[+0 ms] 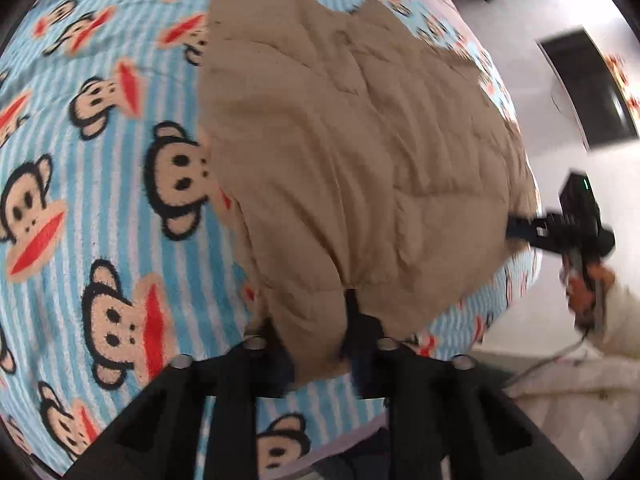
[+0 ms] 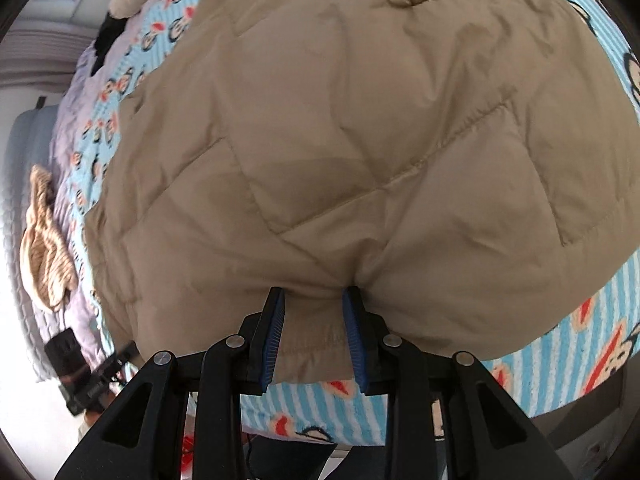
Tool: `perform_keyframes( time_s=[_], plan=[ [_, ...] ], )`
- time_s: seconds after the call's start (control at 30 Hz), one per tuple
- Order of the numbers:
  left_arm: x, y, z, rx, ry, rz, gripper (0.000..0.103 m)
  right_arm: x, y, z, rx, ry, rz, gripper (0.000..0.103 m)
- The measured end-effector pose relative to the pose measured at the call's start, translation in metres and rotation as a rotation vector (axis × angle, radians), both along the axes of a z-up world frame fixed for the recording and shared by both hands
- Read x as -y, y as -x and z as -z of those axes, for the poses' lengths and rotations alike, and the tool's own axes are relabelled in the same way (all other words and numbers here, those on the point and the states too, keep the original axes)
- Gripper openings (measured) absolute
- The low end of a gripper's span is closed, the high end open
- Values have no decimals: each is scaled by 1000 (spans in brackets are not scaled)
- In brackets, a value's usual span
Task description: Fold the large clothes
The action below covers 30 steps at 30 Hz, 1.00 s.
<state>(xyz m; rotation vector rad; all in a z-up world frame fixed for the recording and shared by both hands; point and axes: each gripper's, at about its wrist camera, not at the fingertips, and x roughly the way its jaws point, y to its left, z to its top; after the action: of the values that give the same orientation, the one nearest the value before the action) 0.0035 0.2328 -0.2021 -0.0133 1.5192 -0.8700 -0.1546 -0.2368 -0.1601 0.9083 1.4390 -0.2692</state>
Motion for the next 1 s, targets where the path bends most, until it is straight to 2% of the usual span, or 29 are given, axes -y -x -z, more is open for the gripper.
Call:
perform_keyframes(
  time_s=[0.1,0.2,0.27,0.37,0.43,0.5,0.57,0.63,0.77,0.8,0.87,0.93,1.0],
  plan=[
    [-8,-1,0,10,-2,17,15,-6,-9,5,-24,24,15,32],
    [-17,-6,24,9,-86,-2,15,-12,-15,8,-42,45,20,32],
    [-25,-10,36,15,-154,-56,15,-19,-23,13,-57,56,22,32],
    [-43,-17,23,67,-211,-144,15,-23,-28,8,-86,83,20,32],
    [-55,-24,0,117,-190,-187,15,-28,-31,-3,-89,118,-1,32],
    [-60,-33,-25,145,-121,-237,15,-39,-37,-21,-45,147,-32,32],
    [-55,-43,-43,169,-60,-261,16,-52,-43,-36,13,174,-65,32],
    [-33,-53,-49,203,-45,-242,15,-66,-54,-45,60,200,-104,32],
    [15,-68,-22,249,-158,-200,16,-90,-76,-41,67,208,-163,32],
    [26,-71,-4,254,-225,-186,16,-94,-80,-36,53,209,-177,32],
    [34,-73,17,221,-298,-187,16,-96,-85,-26,15,224,-198,32],
    [31,-74,21,202,-312,-210,16,-93,-86,-18,-5,207,-182,34],
    [28,-75,13,206,-316,-214,16,-90,-85,-13,-8,187,-149,34]
  ],
)
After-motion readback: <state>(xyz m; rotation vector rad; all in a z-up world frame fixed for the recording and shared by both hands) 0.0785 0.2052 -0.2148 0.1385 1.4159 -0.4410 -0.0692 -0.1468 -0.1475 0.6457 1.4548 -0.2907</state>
